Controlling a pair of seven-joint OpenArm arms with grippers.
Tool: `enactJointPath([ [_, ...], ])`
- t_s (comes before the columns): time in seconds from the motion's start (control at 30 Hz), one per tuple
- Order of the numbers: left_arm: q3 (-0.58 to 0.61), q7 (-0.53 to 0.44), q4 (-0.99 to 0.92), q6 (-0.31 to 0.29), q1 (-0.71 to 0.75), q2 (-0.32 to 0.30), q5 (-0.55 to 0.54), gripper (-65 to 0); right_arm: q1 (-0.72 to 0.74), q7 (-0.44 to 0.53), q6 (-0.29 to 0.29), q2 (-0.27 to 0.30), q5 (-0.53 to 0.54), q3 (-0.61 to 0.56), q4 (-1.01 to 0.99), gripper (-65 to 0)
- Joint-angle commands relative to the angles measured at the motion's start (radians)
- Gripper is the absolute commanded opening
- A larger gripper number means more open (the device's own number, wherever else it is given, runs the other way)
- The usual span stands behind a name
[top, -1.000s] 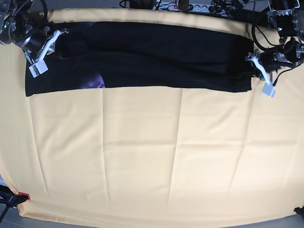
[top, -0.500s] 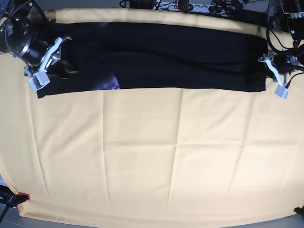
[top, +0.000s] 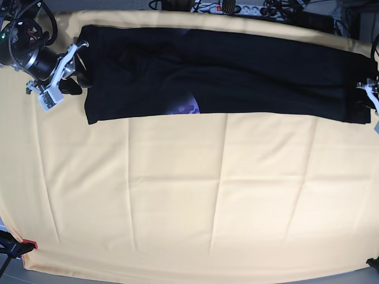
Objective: Fold the T-shirt properly
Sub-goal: 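Grip both strip ends and push them inward toward each other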
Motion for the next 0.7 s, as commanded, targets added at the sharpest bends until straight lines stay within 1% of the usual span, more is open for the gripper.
enactJointPath([
  [0.0, -0.013, 0.019, 0.011, -0.003, -0.009, -0.03, -0.064, -65.0, 0.002, 0.019, 0.002, 0.014, 0.021, 0.01, 0.017, -42.7],
  [0.1, -0.013, 0.13, 0.011, -0.042, -0.009, -0.024, -0.248, -65.0, 0.002, 0.019, 0.002, 0.011, 0.021, 0.01, 0.017, -42.7],
  [0.13, -0.013, 0.138, 0.011, -0.063, -0.008, -0.024, -0.319, -65.0, 0.002, 0.019, 0.002, 0.011, 0.021, 0.01, 0.017, -42.7],
  [0.17, -0.013, 0.138, 0.011, -0.079, -0.008, -0.022, -0.319, -65.0, 0.002, 0.02, 0.002, 0.011, 0.021, 0.01, 0.017, -42.7],
  [0.2, -0.013, 0.138, 0.016, -0.079, -0.008, -0.021, -0.319, -65.0, 0.002, 0.025, 0.002, 0.011, 0.021, 0.009, 0.017, -42.7],
  [0.3, -0.013, 0.138, 0.035, -0.055, -0.008, -0.021, -0.319, -65.0, 0.002, 0.047, 0.002, 0.009, 0.021, 0.009, 0.016, -42.7],
  [0.37, -0.013, 0.138, 0.067, -0.052, -0.008, -0.018, -0.319, -65.0, 0.002, 0.065, -0.003, 0.003, 0.021, 0.009, 0.016, -42.7],
  [0.5, -0.013, 0.138, 0.185, -0.053, 0.004, 0.003, -0.319, -65.0, 0.002, 0.076, -0.004, -0.033, 0.019, 0.009, 0.016, -42.7],
  [0.6, -0.013, 0.138, 0.323, -0.057, 0.014, 0.047, -0.319, -65.0, 0.002, 0.076, -0.004, -0.054, 0.009, 0.009, 0.014, -42.7],
  [0.67, -0.013, 0.138, 0.412, -0.074, 0.021, 0.089, -0.319, -65.0, 0.002, 0.076, -0.002, -0.06, 0.01, 0.009, 0.014, -42.7],
])
